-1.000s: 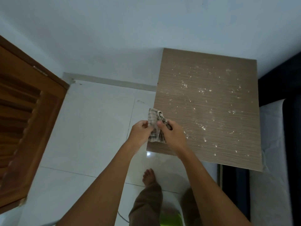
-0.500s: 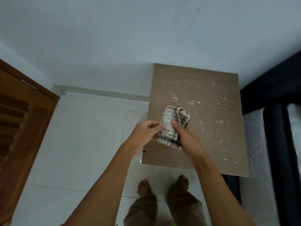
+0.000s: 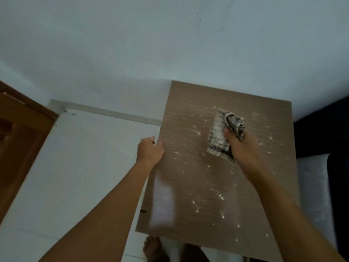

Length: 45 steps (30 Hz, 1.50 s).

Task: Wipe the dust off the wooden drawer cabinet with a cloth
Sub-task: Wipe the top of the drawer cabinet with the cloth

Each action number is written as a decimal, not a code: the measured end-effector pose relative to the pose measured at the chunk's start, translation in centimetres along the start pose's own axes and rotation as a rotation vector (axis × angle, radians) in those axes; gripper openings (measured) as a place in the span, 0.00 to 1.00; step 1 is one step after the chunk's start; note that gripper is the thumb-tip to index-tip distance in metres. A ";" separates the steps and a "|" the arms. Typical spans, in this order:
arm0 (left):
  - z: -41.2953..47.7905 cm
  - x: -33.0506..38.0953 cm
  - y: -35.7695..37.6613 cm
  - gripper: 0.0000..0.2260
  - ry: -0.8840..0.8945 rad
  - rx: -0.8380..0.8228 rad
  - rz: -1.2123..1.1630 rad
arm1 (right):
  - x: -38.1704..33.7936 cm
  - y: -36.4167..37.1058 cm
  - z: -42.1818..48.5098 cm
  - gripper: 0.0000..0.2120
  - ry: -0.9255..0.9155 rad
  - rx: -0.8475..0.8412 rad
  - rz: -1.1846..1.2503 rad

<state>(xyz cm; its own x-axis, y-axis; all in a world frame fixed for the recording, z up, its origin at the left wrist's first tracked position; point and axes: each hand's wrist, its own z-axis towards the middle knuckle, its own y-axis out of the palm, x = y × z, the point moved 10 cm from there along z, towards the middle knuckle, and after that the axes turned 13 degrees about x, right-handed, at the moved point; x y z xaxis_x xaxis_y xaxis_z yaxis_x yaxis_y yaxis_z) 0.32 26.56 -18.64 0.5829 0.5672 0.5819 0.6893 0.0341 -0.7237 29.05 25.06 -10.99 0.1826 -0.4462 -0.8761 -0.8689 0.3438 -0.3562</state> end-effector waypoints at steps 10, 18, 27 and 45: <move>2.2 -1.9 0.8 0.10 -0.136 0.014 -0.114 | -13.5 11.3 9.1 0.12 -1.134 -0.088 -0.772; 2.8 -3.3 1.4 0.14 -0.243 -0.009 -0.162 | -11.5 21.3 13.1 0.13 -1.338 -0.203 -1.132; 2.8 -3.4 1.8 0.12 -0.278 -0.063 -0.236 | -5.1 20.0 14.7 0.25 -0.830 -0.431 -0.686; 1.6 -4.0 1.4 0.08 -0.382 -0.271 -0.369 | 3.8 16.8 -2.6 0.29 -0.932 -0.865 -0.738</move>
<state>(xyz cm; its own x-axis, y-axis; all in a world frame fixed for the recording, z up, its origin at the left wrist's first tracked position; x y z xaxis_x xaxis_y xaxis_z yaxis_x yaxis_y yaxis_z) -1.70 25.64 -22.55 0.1220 0.8155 0.5658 0.9315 0.1028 -0.3489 14.00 27.01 -19.50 0.6301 0.5003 -0.5938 -0.3866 -0.4611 -0.7987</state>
